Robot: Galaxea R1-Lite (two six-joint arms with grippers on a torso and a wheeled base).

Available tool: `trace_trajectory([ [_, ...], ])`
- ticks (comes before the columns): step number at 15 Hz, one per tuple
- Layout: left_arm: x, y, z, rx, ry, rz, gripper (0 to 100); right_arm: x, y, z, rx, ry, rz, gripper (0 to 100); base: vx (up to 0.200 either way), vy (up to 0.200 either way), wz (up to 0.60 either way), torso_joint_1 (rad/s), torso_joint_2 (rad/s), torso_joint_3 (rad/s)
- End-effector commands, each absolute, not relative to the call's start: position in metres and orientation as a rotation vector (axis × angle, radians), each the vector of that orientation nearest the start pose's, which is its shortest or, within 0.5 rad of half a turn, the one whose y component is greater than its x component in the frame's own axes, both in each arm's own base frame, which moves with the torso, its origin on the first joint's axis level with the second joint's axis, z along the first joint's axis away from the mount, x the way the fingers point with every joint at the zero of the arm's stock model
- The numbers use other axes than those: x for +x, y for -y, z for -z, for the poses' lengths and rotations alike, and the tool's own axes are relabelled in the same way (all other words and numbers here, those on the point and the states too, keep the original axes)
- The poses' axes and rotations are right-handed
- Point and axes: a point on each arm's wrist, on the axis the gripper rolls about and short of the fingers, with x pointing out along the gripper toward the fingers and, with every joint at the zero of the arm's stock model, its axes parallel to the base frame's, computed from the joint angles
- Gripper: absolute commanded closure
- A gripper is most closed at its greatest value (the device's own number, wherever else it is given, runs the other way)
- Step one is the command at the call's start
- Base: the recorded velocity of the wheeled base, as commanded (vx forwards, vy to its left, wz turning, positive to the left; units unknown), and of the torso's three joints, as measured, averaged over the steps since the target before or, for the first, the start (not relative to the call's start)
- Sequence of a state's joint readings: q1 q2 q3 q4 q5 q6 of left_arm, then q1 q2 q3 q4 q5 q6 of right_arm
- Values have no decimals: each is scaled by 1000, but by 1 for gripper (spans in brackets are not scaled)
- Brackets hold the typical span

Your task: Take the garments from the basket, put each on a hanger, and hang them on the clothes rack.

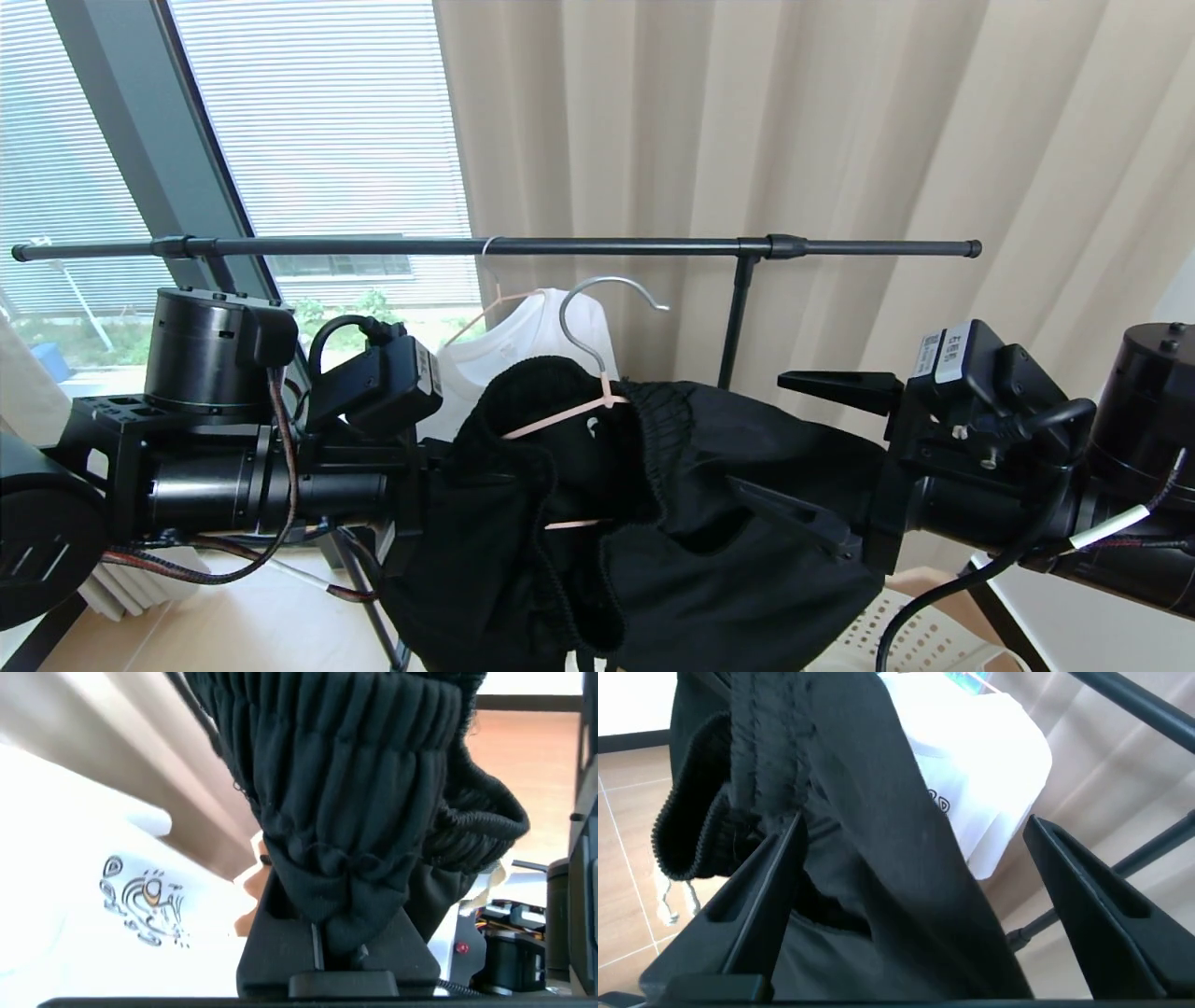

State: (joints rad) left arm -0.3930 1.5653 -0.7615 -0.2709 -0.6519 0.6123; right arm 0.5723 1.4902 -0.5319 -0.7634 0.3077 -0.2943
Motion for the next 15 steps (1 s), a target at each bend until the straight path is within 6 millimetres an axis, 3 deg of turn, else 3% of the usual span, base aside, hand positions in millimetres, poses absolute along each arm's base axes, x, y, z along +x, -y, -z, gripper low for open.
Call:
trace_trajectory([
  [1,233,106,-182,459,-216,1121,100,194,-132,-181,-300,-63,-897,0,0,0,0,0,0,0],
  [9,211,75,-195,431,-186,1015,100,211,-108,-170,-383,-84,-856,0,0,0,0,0,0,0],
  [15,198,66,-197,420,-179,985,100,234,-101,-135,-519,-169,-844,0,0,0,0,0,0,0],
])
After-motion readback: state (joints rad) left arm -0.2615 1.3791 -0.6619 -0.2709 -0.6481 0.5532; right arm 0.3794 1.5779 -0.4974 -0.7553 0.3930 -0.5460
